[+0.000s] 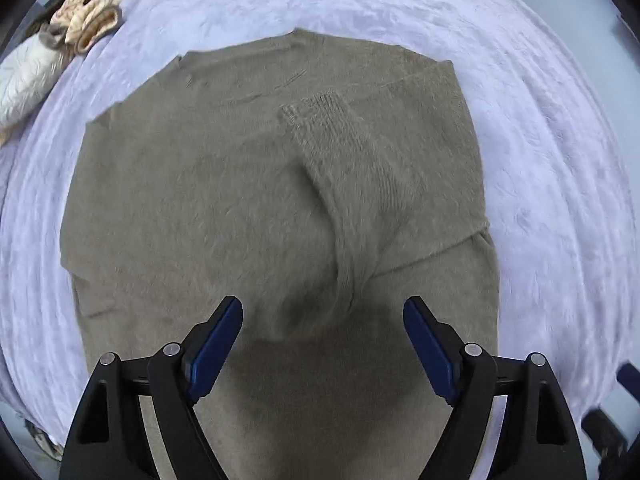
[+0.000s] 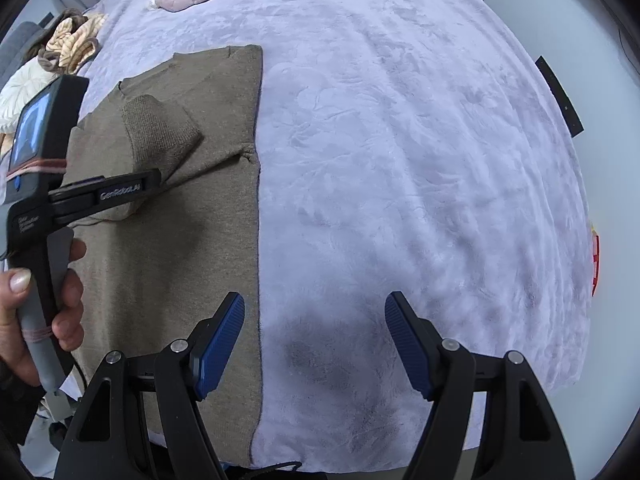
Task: Fold small clothes
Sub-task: 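Open the left gripper and release the folded sleeve onto the sweater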
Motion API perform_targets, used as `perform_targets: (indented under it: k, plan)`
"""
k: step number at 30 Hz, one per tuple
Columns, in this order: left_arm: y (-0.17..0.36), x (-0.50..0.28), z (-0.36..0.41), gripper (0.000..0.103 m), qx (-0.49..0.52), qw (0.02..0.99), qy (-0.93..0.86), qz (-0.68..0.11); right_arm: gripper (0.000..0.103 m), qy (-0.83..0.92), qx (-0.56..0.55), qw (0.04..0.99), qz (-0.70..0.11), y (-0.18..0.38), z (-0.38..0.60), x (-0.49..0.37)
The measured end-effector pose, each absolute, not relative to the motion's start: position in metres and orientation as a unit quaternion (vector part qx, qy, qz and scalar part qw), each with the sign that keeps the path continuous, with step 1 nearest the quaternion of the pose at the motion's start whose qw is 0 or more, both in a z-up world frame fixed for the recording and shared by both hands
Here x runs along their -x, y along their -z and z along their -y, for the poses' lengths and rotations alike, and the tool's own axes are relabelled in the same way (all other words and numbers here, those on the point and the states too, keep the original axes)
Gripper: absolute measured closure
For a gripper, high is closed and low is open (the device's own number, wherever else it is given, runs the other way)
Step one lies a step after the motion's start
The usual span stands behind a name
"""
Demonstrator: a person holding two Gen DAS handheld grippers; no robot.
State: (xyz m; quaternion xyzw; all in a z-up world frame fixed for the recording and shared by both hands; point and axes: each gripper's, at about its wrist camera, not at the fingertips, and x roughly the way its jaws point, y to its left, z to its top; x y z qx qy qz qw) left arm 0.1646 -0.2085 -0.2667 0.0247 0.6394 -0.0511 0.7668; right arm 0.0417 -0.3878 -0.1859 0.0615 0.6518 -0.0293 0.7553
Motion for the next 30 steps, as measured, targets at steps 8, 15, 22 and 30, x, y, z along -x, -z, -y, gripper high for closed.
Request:
perform_targets:
  k: [8, 15, 22, 30]
  plan:
    - [0.255, -0.147, 0.15, 0.02, 0.018, 0.775, 0.029, -0.631, 0.027, -0.019, -0.068, 0.774, -0.629, 0.192, 0.351, -0.091]
    - [0.256, -0.151, 0.099, 0.02, 0.056, 0.766, -0.012, -0.641, 0.027, -0.072, -0.007, 0.791, -0.608, 0.204, 0.265, -0.15]
    - [0.259, -0.162, 0.069, 0.02, 0.016, 0.757, -0.029, -0.653, 0.027, -0.044, 0.034, 0.783, -0.62, 0.252, 0.211, -0.204]
    - [0.275, -0.159, 0.051, 0.02, 0.015, 0.74, -0.007, -0.672, 0.027, 0.052, -0.045, 0.759, -0.648, 0.266, 0.298, -0.16]
